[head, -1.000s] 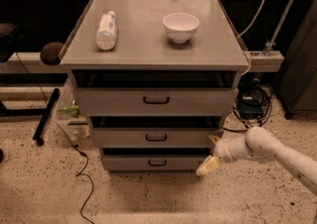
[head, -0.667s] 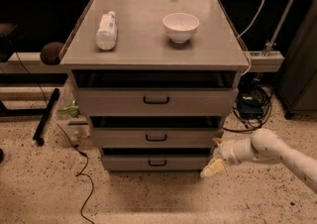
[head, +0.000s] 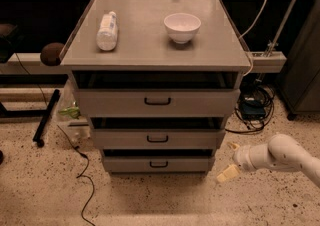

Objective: Close middle drawer

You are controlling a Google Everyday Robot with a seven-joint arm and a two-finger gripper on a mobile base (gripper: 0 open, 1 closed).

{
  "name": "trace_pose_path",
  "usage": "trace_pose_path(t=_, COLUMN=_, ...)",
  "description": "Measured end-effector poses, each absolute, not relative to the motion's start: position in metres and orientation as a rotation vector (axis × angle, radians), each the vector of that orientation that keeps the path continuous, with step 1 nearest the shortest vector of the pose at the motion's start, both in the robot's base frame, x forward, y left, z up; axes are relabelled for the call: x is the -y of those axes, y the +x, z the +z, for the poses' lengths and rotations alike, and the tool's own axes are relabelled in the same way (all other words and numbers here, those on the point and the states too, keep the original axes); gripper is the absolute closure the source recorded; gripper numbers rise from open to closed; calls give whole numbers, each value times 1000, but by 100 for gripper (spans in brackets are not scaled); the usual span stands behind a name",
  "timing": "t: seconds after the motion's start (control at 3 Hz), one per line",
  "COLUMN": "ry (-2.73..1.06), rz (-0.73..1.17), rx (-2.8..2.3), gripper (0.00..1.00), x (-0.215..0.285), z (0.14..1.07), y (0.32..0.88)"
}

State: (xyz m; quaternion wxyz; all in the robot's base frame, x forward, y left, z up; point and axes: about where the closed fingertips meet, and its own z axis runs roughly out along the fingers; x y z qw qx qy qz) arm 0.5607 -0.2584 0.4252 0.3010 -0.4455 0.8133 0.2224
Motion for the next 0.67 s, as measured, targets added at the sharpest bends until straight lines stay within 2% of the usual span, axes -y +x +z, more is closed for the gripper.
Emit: trace_pose_path(t=0.67, ry=-1137, rz=506, rx=-2194, gripper=0, x=291, z=450, y=550)
